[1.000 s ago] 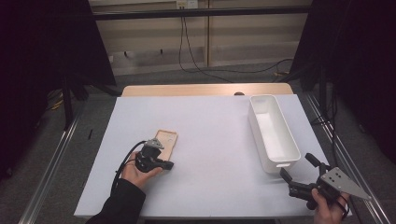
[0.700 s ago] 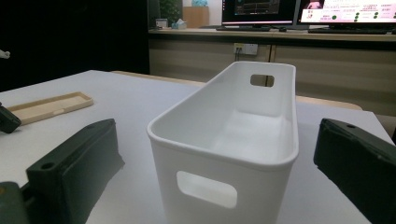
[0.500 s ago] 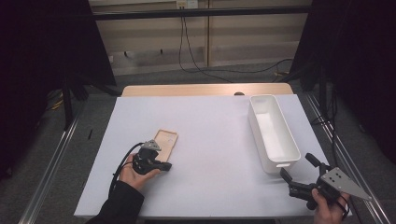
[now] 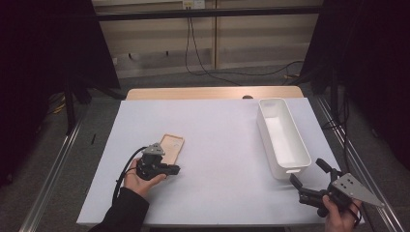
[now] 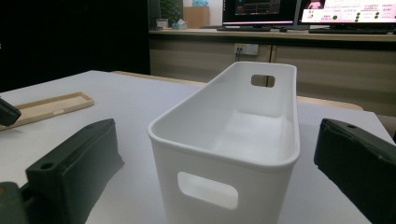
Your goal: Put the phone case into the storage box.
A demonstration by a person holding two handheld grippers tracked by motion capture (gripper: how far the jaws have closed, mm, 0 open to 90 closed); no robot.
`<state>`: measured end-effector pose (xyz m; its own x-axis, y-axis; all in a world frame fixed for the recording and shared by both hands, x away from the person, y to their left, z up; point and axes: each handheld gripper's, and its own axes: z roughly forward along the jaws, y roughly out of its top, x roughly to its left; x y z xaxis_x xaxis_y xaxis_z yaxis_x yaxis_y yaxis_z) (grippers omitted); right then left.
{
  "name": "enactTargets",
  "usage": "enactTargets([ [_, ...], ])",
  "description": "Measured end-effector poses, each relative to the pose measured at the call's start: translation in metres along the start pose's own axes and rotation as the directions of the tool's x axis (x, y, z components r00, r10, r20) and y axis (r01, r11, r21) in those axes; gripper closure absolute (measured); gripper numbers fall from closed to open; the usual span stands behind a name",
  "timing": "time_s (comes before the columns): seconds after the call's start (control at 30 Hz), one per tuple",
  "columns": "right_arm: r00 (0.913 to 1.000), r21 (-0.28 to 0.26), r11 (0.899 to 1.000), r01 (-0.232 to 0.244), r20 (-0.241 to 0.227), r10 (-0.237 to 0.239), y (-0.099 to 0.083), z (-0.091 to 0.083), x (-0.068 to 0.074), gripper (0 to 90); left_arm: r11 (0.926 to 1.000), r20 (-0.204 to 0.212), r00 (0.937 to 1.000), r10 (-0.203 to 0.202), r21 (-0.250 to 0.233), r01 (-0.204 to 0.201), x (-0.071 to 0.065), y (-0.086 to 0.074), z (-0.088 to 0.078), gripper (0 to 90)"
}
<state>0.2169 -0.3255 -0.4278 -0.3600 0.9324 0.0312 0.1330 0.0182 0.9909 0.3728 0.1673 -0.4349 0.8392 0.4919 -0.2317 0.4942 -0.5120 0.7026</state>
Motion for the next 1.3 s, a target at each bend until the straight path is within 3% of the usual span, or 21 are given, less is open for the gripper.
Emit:
enactTargets([
  [0.13, 1.0000, -0.001, 1.000, 0.001, 0.001, -0.001, 0.000, 0.000, 0.000, 0.0, 0.9983, -0.013, 0.9994, 0.032, -0.048, -0.033, -0.003, 0.002, -0.005, 77.8],
  [0.2, 1.0000, -0.001, 1.000, 0.002, 0.001, -0.002, 0.000, 0.000, 0.000, 0.0, 0.9961, -0.038, 0.9983, 0.044, -0.075, -0.047, -0.005, 0.002, -0.009, 68.8],
  [0.27, 1.0000, -0.001, 1.000, 0.005, 0.001, -0.005, 0.000, 0.000, 0.000, 0.0, 0.9929, -0.050, 0.9974, 0.052, -0.105, -0.057, -0.007, 0.002, -0.012, 65.6],
  [0.4, 1.0000, -0.001, 1.000, 0.003, 0.001, -0.003, 0.000, -0.001, -0.001, 0.0, 0.9844, -0.080, 0.9936, 0.079, -0.151, -0.091, -0.012, 0.004, -0.015, 53.4],
  [0.43, 1.0000, -0.002, 1.000, 0.004, 0.001, -0.004, 0.000, -0.001, -0.001, 0.0, 0.9776, -0.102, 0.9914, 0.081, -0.185, -0.099, -0.014, 0.004, -0.018, 45.3],
  [0.47, 1.0000, -0.002, 1.000, 0.004, 0.001, -0.004, 0.000, -0.001, -0.001, 0.0, 0.9776, -0.102, 0.9914, 0.081, -0.185, -0.099, -0.014, 0.004, -0.018, 41.1],
  [0.5, 1.0000, -0.002, 1.000, 0.003, 0.001, -0.003, 0.000, -0.001, -0.001, 0.0, 0.9737, -0.115, 0.9896, 0.086, -0.200, -0.108, -0.015, 0.005, -0.018, 41.1],
  [0.57, 1.0000, -0.001, 1.000, 0.004, 0.001, -0.004, 0.000, 0.000, 0.000, 0.0, 0.9741, -0.130, 0.9885, 0.077, -0.202, -0.102, -0.015, 0.005, -0.019, 30.4],
  [0.67, 1.0000, -0.001, 1.000, 0.004, 0.000, -0.004, 0.000, 0.000, 0.000, 0.0, 0.9772, -0.166, 0.9839, 0.065, -0.189, -0.097, -0.013, 0.004, -0.019, 22.3],
  [0.83, 1.0000, -0.001, 1.000, 0.003, 0.000, -0.003, 0.000, 0.000, -0.001, 0.0, 0.9740, -0.172, 0.9823, 0.075, -0.198, -0.109, -0.013, 0.006, -0.023, 13.1],
  [0.9, 1.0000, -0.001, 1.000, 0.004, 0.000, -0.004, 0.000, 0.000, -0.001, 0.0, 0.9716, -0.165, 0.9842, 0.065, -0.214, -0.100, -0.012, 0.007, -0.025, 11.3],
  [1.0, 1.0000, -0.001, 1.000, 0.004, 0.002, -0.004, 0.000, -0.001, -0.001, 0.0, 0.9732, -0.204, 0.9774, 0.057, -0.207, -0.100, -0.012, 0.008, -0.029, 6.6],
  [1.1, 1.0000, -0.002, 1.000, 0.003, 0.002, -0.003, 0.000, -0.001, -0.001, 0.0, 0.9709, -0.197, 0.9801, 0.022, -0.229, -0.068, -0.008, 0.008, -0.036, 7.2],
  [1.3, 1.0000, -0.001, 1.000, 0.004, 0.001, -0.004, 0.000, -0.001, -0.001, 0.0, 0.9756, -0.181, 0.9832, -0.026, -0.219, -0.014, 0.003, 0.006, -0.046, 6.4],
])
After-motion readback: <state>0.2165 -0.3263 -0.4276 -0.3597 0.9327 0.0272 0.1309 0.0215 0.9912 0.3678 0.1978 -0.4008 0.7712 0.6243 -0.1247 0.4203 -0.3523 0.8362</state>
